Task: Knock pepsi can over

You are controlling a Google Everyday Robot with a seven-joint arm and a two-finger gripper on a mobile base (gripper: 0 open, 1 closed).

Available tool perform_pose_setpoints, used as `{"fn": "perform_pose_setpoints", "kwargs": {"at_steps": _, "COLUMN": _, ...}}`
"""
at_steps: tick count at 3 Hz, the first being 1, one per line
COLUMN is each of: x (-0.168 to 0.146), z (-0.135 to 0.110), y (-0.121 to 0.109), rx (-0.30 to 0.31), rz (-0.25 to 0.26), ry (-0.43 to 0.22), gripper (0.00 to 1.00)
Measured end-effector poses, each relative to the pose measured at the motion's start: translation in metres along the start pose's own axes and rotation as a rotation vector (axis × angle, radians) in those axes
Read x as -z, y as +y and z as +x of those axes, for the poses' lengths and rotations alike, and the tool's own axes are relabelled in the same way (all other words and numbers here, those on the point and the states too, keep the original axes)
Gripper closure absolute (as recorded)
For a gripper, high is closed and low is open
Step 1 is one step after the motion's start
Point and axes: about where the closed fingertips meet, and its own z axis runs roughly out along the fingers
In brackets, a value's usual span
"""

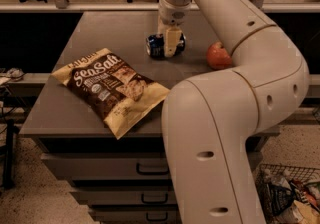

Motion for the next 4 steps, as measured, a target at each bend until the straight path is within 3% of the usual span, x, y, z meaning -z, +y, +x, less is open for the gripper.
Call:
{"fn": "perform_pose_setpoints", "kwargs": {"at_steps": 2, "x": 0.002, "z": 0.000, "y": 0.007, "rx": -0.059, "rz": -0.008, "ry": -0.161, "gripper": 0.00}}
{"fn": "perform_pose_setpoints", "kwargs": {"at_steps": 3, "x": 0.014, "z": 0.008, "y": 0.006, "rx": -0.151, "rz": 0.032, "ry": -0.291, "gripper": 0.00}}
{"fn": "perform_pose_setpoints", "kwargs": {"at_steps": 4, "x": 0.041, "z": 0.032, "y": 0.001, "rx": -0.283, "rz": 0.119, "ry": -0.423, "gripper": 0.00}}
